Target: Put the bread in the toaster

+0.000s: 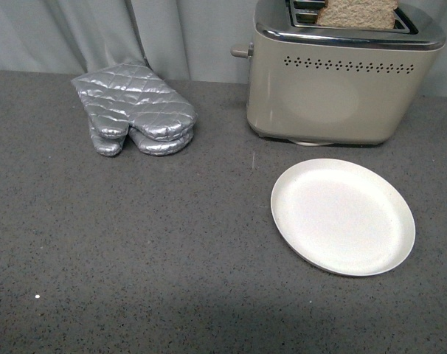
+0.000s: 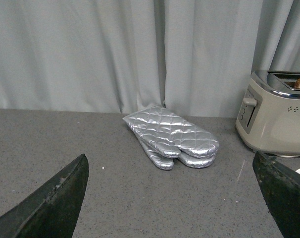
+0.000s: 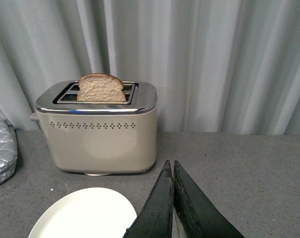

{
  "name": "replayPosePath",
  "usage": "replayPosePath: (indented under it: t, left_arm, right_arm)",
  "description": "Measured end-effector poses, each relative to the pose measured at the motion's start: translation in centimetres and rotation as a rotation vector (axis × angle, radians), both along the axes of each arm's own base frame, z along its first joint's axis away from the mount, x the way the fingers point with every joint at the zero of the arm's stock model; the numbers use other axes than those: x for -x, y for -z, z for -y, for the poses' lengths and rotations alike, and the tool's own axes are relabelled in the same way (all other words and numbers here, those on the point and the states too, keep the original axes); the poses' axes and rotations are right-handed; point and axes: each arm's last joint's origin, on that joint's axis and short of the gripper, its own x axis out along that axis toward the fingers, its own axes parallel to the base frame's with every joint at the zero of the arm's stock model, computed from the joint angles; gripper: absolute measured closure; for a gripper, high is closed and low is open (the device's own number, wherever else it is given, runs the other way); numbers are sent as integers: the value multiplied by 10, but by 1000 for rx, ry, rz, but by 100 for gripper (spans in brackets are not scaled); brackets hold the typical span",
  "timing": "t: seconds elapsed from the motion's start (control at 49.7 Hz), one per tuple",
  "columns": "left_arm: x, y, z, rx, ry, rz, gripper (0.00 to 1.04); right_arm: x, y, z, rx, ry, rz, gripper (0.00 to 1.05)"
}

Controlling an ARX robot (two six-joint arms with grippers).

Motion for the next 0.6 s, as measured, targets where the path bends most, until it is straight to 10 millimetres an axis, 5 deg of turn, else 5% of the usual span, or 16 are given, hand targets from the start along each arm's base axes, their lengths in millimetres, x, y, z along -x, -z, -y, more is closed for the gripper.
replayPosePath:
  t: [0.603]
  left_arm:
    - [0, 0, 0, 0, 0, 0, 7]
  right_arm:
    - [15, -2, 0, 0, 0, 8, 104]
